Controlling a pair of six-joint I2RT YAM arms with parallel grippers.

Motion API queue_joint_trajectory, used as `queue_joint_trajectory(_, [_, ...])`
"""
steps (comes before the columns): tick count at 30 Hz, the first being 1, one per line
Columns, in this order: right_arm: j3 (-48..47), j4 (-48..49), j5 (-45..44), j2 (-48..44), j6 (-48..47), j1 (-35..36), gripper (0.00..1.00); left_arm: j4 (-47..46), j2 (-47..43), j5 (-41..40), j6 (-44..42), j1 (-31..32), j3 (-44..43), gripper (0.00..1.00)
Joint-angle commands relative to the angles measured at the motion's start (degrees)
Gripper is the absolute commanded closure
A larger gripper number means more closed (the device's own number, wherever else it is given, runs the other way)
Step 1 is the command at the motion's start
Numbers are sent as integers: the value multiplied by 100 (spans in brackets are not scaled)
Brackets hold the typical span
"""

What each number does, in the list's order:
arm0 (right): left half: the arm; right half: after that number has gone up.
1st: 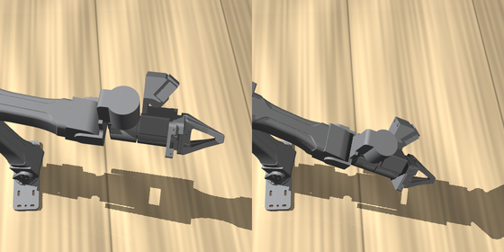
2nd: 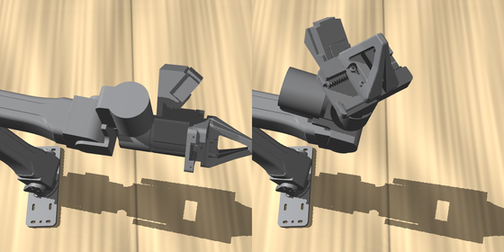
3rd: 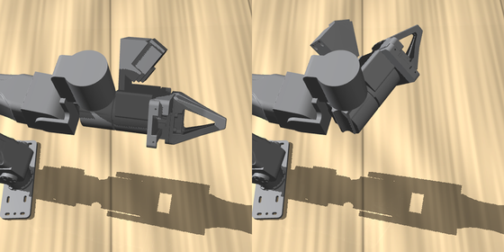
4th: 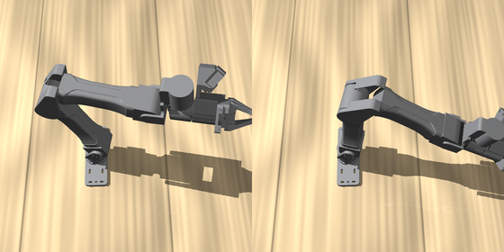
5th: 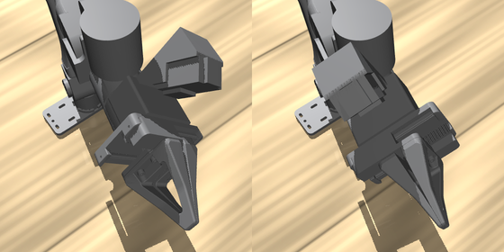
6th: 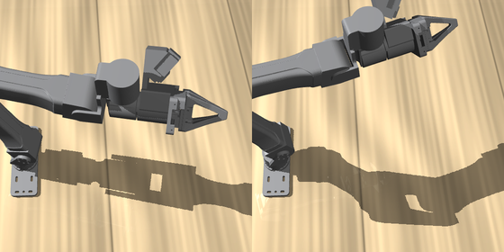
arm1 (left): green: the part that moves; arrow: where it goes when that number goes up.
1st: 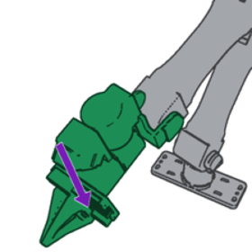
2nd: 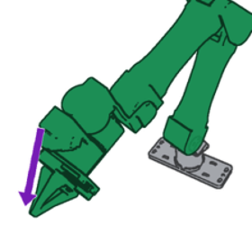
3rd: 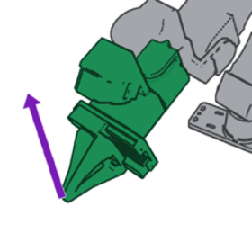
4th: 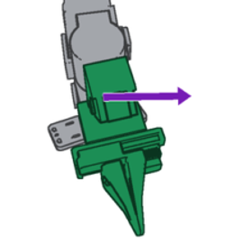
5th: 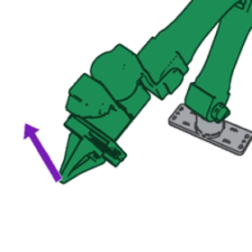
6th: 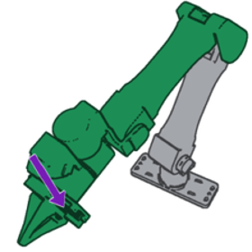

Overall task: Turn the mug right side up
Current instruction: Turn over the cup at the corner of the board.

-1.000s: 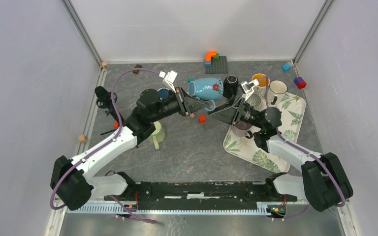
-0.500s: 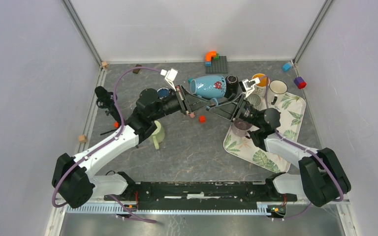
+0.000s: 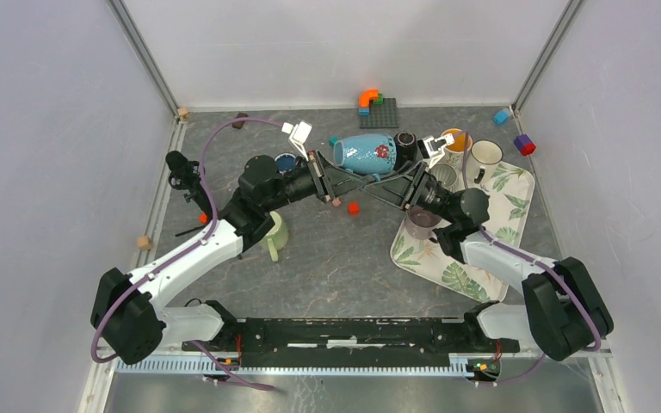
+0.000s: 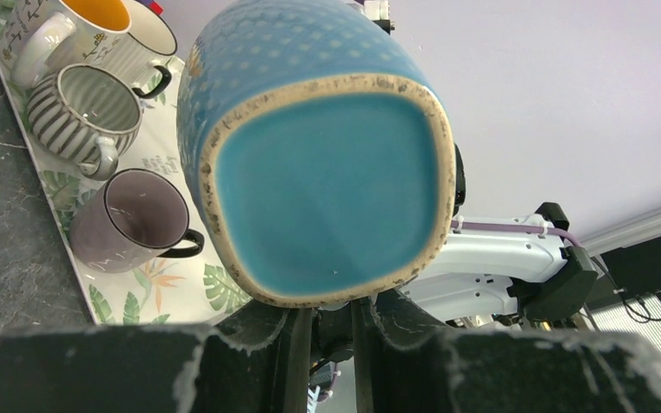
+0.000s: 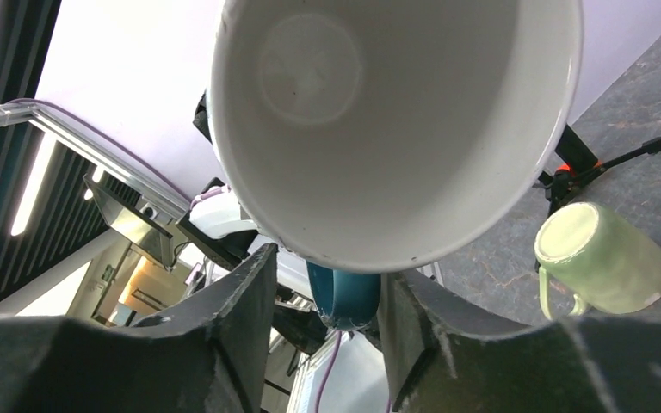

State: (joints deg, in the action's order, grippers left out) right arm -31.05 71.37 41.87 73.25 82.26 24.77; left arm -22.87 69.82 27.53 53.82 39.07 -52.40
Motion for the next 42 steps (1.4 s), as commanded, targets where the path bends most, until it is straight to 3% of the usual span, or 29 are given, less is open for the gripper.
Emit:
queue_joint_trajectory(1, [-254,273,-73,55,-7,49,54,-699,-73,152,32,-21,-29,98])
queue_joint_trajectory(5, [-271,247,-65,58,-51,71,65,-701,-99,148,23,-23,1,98])
queue_joint_trajectory(13, [-288,-76,-73,-68,-323,87,99,-661,-126,156,32,-22,11,98])
queue_joint_trajectory(15, [-328,-295,-105,-161,-483,87,100,-657,-116,155,48,-23,-7,96])
queue_joint_trajectory(17, [-375,-619,-156,-268,-722,88,100,-652,-109,150,57,-23,-24,87])
queue_joint_trajectory(22, [-536,-1432,-280,-514,-1311,82,100,-666,-144,72,50,-14,-13,44])
queue_joint_trajectory(32, [-906,-3290,-849,-1032,-2596,88,100,-184,-266,-43,-300,-25,-24,2])
queue_joint_trajectory(42, [-1688,-5767,-2346,-1531,-4173,83,100,1053,-496,-269,-925,-30,-155,0])
